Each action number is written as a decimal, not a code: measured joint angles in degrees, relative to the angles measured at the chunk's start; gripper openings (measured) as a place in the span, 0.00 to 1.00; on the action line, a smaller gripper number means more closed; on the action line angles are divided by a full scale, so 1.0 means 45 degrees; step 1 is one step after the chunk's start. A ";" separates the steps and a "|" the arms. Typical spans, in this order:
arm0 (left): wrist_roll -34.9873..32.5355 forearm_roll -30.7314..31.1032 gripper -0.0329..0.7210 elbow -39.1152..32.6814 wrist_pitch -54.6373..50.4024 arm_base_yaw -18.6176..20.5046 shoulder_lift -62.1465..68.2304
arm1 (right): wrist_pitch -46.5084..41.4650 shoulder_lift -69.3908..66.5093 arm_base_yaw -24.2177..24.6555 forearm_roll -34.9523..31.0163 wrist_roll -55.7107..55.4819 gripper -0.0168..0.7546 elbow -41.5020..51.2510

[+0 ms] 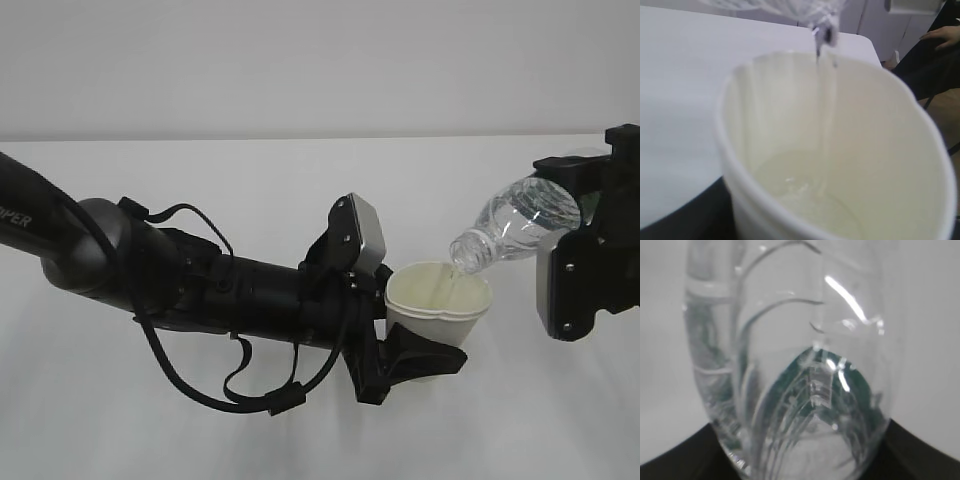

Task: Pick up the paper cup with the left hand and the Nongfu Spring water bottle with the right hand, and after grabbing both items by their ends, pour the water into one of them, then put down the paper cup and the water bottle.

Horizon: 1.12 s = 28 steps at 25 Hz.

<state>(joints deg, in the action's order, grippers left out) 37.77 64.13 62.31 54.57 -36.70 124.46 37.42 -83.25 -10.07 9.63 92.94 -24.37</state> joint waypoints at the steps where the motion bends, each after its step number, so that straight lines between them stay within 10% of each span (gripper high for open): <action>1: 0.0000 0.0000 0.64 0.0000 0.0000 0.0000 0.0000 | 0.0000 0.0000 0.0000 0.0000 0.0000 0.60 0.0000; 28: 0.0000 0.0000 0.64 0.0000 0.0159 0.0000 0.0000 | 0.0077 0.0000 0.0000 0.0000 0.0028 0.60 0.0000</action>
<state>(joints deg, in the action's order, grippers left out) 37.77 64.13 62.31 55.28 -36.70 124.46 37.76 -83.25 -10.07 9.63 93.07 -24.37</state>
